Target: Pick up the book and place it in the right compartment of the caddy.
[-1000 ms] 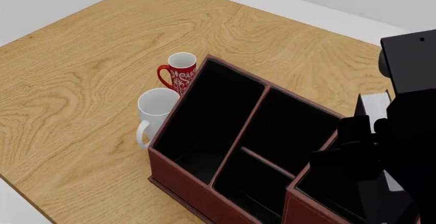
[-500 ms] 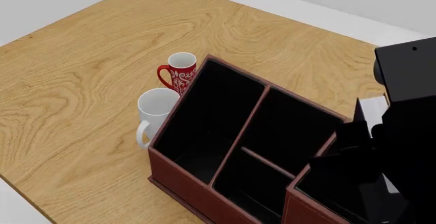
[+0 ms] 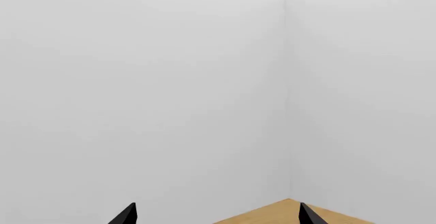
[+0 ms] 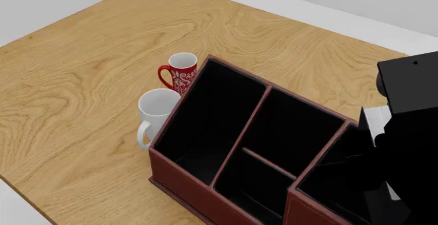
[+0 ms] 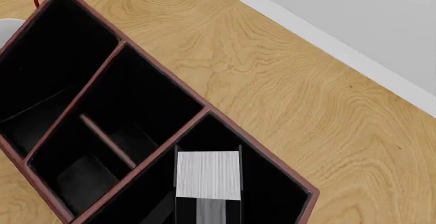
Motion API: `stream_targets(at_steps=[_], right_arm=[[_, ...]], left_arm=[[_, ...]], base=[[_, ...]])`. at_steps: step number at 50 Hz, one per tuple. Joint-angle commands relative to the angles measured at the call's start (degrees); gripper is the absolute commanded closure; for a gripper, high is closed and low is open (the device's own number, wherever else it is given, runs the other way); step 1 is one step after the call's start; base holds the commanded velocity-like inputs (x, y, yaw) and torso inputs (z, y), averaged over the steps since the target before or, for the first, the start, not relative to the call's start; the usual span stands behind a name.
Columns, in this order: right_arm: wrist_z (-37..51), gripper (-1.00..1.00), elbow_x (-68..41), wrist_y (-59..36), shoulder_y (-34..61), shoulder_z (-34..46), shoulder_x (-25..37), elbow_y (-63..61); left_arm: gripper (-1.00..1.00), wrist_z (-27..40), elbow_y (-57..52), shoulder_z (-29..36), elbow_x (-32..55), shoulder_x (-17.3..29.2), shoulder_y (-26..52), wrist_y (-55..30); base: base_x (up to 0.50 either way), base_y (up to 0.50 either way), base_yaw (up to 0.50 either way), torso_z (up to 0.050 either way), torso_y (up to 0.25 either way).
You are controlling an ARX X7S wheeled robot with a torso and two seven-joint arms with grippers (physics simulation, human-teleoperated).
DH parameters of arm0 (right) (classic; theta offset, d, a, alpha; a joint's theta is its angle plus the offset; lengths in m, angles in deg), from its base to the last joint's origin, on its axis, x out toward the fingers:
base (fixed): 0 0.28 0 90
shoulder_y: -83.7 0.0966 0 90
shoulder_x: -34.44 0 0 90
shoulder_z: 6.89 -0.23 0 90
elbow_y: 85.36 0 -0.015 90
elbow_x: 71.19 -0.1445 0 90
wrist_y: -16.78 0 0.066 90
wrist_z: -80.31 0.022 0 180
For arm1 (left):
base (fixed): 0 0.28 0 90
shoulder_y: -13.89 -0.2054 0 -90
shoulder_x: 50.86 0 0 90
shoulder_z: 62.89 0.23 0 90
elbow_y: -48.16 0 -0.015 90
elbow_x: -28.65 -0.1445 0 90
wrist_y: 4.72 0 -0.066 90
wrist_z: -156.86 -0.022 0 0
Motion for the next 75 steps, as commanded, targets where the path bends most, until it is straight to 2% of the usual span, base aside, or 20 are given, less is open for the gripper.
stream_targets(at_steps=[1, 38, 59, 60, 75], right_arm=[[-3.3, 1.0, 6.2, 0.3, -0.7, -0.6, -0.1, 0.6], [-10.9, 1.0, 15.3, 3.0, -4.4, 2.5, -2.8, 5.4], [-11.5, 1.0, 18.0, 6.2, -8.2, 3.2, -2.2, 6.4], [-11.4, -1.0, 18.0, 6.1, -8.0, 3.1, -2.2, 6.4], [-9.4, -1.0, 15.8, 5.1, -6.4, 2.0, -0.9, 4.5]], left_arm=[[-1.0, 0.2, -0.2, 0.2, -0.1, 0.1, 0.0, -0.3], [-1.0, 0.3, 1.1, 0.9, -0.5, 0.2, 0.6, 0.1], [-1.0, 0.5, 1.0, 1.5, -0.9, 0.3, 0.5, 0.2], [-1.0, 0.6, 1.0, 1.5, -1.0, 0.3, 0.5, 0.2], [-1.0, 0.5, 1.3, 1.4, -0.8, 0.4, 0.4, 0.7]], base=[[0.0, 0.0, 0.0, 0.0, 0.01], [0.0, 0.0, 0.0, 0.0, 0.001], [0.0, 0.0, 0.0, 0.0, 0.001], [0.0, 0.0, 0.0, 0.0, 0.01], [0.0, 0.0, 0.0, 0.0, 0.0]])
